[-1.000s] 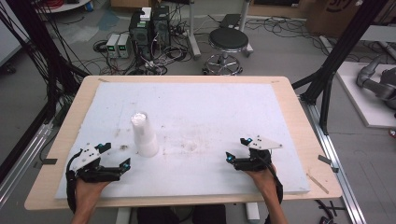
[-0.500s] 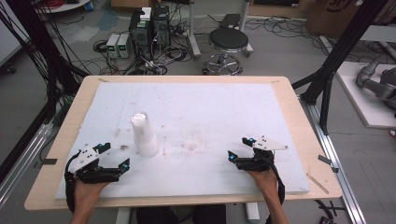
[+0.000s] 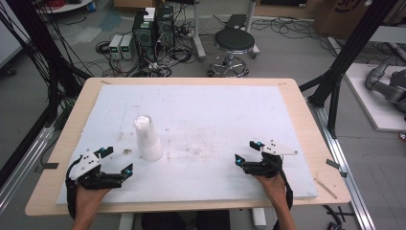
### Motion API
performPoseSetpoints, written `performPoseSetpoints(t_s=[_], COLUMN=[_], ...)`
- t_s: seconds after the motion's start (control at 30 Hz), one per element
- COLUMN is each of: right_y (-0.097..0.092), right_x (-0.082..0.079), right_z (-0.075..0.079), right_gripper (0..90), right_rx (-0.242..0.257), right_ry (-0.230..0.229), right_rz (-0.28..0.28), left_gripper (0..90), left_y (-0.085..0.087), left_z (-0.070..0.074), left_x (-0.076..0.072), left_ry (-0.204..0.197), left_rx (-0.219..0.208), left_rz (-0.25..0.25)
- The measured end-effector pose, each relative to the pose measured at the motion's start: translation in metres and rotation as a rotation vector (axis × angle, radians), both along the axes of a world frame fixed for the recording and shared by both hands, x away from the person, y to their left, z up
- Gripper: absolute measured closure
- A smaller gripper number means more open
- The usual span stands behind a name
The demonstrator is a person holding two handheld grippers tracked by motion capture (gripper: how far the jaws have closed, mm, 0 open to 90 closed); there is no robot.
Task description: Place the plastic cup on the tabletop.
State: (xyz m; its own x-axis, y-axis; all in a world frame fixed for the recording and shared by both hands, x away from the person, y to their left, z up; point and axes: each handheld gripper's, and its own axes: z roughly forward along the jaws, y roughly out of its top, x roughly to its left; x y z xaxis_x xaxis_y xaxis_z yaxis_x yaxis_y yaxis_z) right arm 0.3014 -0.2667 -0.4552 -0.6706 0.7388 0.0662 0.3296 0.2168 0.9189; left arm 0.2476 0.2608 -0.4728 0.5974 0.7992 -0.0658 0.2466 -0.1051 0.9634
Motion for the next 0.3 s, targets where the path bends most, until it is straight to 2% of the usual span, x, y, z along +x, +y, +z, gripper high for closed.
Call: performPoseSetpoints(t_s=[0.07,0.2,0.3], right_y=[0.0008,0.0027,0.0032], right_x=[-0.0011,-0.0036,-0.0037], right_z=[0.0001,0.0002,0.0000], right_gripper=[17.4,17.4,17.5], right_rx=[-0.002,-0.019,-0.025], right_ry=[0.006,-0.018,-0.020], right_rz=[-0.009,-0.006,-0.004], left_gripper=[1.8,1.8,1.8], left_y=[-0.0001,0.0009,0.0012], left_z=[0.0001,0.0001,0.0000], left_x=[0.0012,0.0031,0.0026], left_ry=[0.013,0.031,0.029], left_rx=[-0.003,-0.010,-0.020], left_rz=[-0.002,-0.002,0.004])
